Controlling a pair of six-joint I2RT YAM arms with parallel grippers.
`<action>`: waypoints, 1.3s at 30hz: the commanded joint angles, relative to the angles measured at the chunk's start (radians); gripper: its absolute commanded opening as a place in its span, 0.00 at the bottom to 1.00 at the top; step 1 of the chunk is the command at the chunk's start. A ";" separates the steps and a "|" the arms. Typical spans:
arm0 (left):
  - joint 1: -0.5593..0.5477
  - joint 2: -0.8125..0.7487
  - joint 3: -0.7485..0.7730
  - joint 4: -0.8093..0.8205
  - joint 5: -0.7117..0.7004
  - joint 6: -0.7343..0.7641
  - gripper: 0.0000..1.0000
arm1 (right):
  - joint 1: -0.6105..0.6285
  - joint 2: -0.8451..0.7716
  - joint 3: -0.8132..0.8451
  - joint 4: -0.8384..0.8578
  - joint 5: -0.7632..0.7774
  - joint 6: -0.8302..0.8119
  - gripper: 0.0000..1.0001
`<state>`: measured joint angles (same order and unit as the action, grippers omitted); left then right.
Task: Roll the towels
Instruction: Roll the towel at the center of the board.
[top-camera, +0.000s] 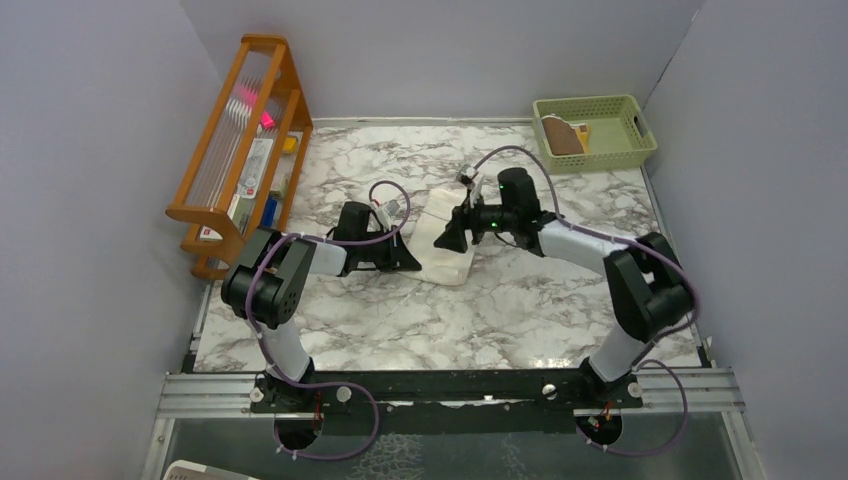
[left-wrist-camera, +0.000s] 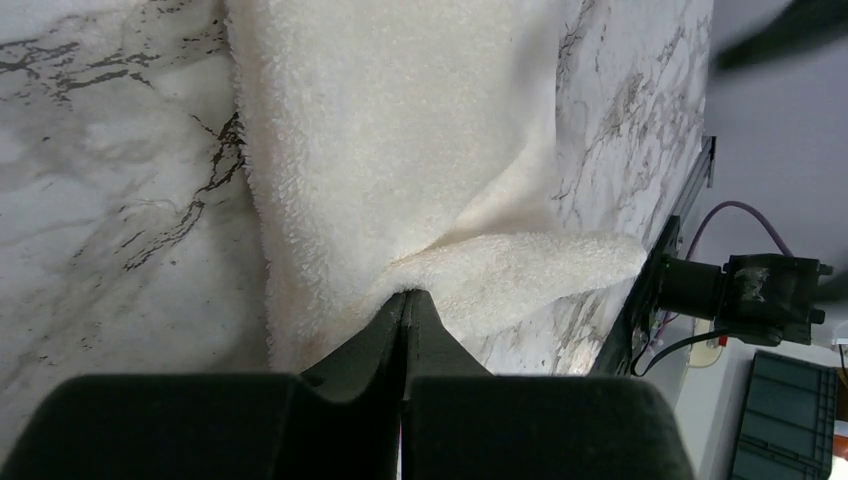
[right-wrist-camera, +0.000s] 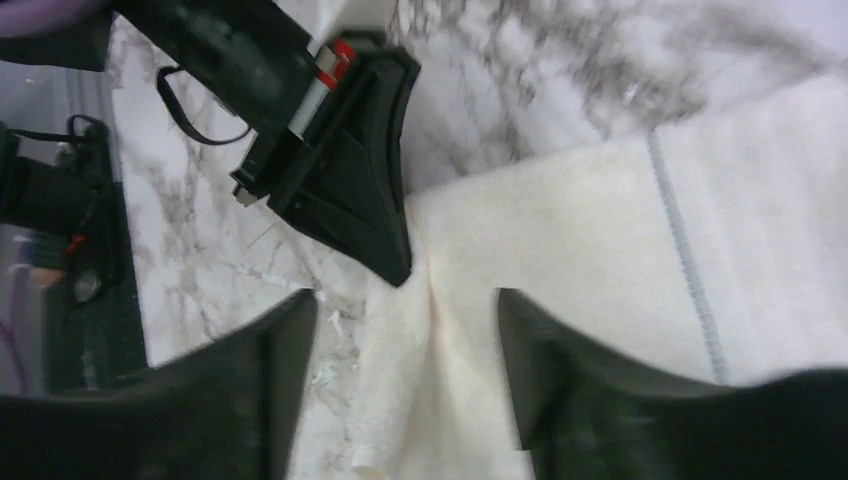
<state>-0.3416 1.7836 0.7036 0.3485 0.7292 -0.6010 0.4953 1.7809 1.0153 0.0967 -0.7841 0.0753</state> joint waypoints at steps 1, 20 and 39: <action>0.011 0.026 -0.029 -0.030 -0.133 0.041 0.00 | -0.005 -0.184 -0.147 0.342 0.229 0.119 0.97; 0.004 0.027 -0.029 -0.047 -0.146 0.049 0.00 | 0.112 -0.030 -0.154 0.199 0.092 0.080 0.01; 0.003 0.009 0.019 -0.124 -0.165 0.067 0.00 | 0.057 -0.058 -0.344 0.168 0.189 0.123 0.01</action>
<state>-0.3447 1.7828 0.7151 0.3210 0.7174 -0.5934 0.5865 1.7424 0.7170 0.2657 -0.6544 0.1730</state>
